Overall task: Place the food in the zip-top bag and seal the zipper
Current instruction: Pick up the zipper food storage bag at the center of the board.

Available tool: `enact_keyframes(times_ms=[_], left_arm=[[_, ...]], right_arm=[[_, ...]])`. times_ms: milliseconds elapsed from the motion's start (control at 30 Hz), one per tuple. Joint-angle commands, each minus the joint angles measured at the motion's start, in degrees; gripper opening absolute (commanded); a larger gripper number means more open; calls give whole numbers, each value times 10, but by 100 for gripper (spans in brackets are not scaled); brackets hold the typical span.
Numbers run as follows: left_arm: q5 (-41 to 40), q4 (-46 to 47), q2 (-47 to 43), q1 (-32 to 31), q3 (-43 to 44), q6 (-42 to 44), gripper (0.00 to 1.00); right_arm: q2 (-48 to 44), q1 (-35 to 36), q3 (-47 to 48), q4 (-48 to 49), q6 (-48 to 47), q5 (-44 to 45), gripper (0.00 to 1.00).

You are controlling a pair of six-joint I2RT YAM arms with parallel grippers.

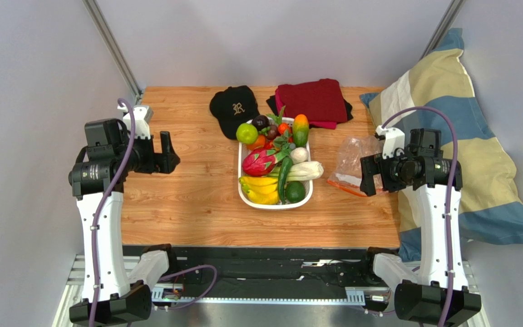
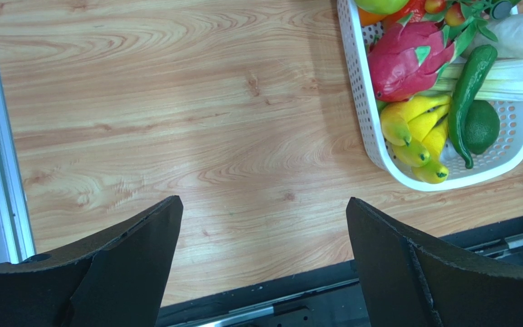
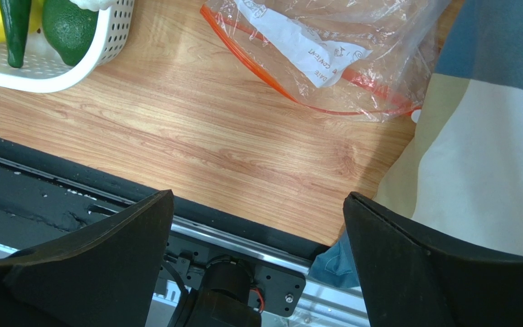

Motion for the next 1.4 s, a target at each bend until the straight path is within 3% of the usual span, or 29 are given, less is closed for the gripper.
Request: enact_keyframes(times_ms=[0, 400, 1000, 1367], left_arm=[[3, 1, 10, 3, 35, 2, 99], [114, 36, -29, 4, 50, 3, 99], [128, 46, -35, 4, 18, -12, 99], [131, 55, -36, 4, 1, -12, 99]], right_arm=[[13, 1, -24, 38, -52, -11, 100], [79, 46, -98, 132, -159, 37, 100], [174, 100, -197, 312, -205, 71, 99], [263, 136, -193, 429, -202, 140, 93]])
